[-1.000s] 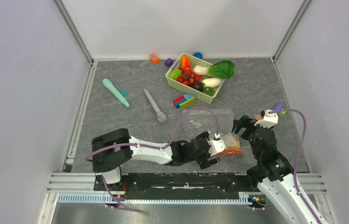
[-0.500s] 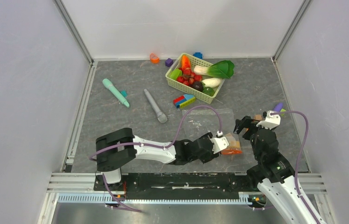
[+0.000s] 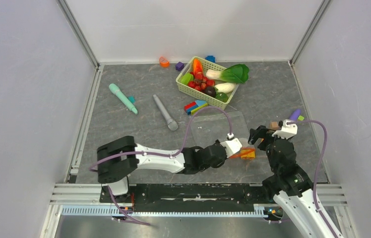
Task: Place the food in the zip-top bag and seal the zipper
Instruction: Pick up the zipper food storage bag at the center of the board.
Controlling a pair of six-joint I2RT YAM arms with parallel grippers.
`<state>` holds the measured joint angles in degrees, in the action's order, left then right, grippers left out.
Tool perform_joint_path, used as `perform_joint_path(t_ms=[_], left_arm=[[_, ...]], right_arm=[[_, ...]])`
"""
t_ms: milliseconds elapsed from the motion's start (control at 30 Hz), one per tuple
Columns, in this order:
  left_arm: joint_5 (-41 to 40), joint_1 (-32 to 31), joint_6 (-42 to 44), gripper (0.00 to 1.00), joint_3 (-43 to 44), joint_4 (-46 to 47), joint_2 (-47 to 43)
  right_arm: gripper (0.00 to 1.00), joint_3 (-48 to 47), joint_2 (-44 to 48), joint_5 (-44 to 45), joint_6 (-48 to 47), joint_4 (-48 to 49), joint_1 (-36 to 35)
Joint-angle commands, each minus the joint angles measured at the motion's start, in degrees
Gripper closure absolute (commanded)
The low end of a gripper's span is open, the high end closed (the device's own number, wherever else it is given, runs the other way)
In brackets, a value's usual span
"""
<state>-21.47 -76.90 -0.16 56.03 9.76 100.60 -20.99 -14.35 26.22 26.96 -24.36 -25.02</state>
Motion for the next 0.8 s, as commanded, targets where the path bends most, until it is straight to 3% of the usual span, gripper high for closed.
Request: perform_joint_path(t_ms=[0, 167, 367, 567, 767], left_arm=[[-6.15, -0.17, -7.69, 0.98, -0.68, -0.01, -10.30], [-7.60, -0.17, -15.85, 0.98, -0.06, -9.30, -19.59], [-15.12, -0.13, -25.49, 0.98, 1.74, -26.50, -31.75], [-24.75, -0.17, -34.75, 0.98, 4.98, -47.52, -43.88], [-28.57, -0.18, -40.86, 0.98, 10.37, -64.19, -52.94]], right_arm=[[0.02, 0.58, 3.86, -0.35, -1.41, 1.04, -0.18], [0.02, 2.61, 11.38, 1.29, -0.43, 3.03, -0.21], [0.02, 4.84, 17.59, -0.55, 0.61, 4.63, -0.15], [0.02, 4.91, 14.69, -5.56, 1.24, 4.29, -0.16], [0.02, 6.34, 8.71, -14.71, 3.55, 9.24, -0.20]])
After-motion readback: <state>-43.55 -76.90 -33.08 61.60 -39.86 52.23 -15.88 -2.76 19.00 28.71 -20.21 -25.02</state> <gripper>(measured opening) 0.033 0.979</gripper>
